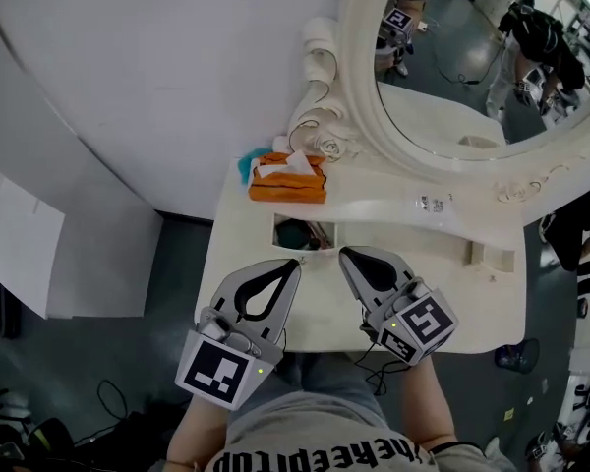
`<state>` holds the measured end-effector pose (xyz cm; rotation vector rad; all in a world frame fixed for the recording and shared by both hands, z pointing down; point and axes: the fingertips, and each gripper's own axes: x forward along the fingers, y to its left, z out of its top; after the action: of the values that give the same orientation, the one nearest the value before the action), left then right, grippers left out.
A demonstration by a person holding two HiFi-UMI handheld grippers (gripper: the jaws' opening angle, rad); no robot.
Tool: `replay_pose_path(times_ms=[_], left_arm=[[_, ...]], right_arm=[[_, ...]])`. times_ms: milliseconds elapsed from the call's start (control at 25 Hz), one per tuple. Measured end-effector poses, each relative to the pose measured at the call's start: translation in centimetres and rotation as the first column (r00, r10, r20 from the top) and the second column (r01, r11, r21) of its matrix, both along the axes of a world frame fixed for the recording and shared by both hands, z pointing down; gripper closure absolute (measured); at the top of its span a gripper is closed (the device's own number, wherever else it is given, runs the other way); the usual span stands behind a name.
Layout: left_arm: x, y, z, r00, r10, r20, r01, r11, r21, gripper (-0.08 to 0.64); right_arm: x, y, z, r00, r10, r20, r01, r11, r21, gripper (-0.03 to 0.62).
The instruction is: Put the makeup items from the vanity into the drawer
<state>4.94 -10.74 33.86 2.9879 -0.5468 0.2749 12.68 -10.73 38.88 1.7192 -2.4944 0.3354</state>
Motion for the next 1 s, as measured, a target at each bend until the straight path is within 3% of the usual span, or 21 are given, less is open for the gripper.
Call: replay_pose_path(times_ms=[400, 1000], left_arm=[[2.1, 3.1, -0.7, 0.991, 0.136, -0.018, -0.136, 0.991, 0.021, 0.54], [4.1, 8.0, -1.5, 0.95, 0.311, -0.037, -0.309, 0.95, 0.051, 0.54]], right_arm=[[0.9, 4.0, -3.4, 0.994, 0.11, 0.009, -0.111, 0.99, 0.082, 0.578], [1.5, 10.1, -6.5, 0.965, 0.262, 0.014, -0.261, 0.951, 0.167, 0.578]])
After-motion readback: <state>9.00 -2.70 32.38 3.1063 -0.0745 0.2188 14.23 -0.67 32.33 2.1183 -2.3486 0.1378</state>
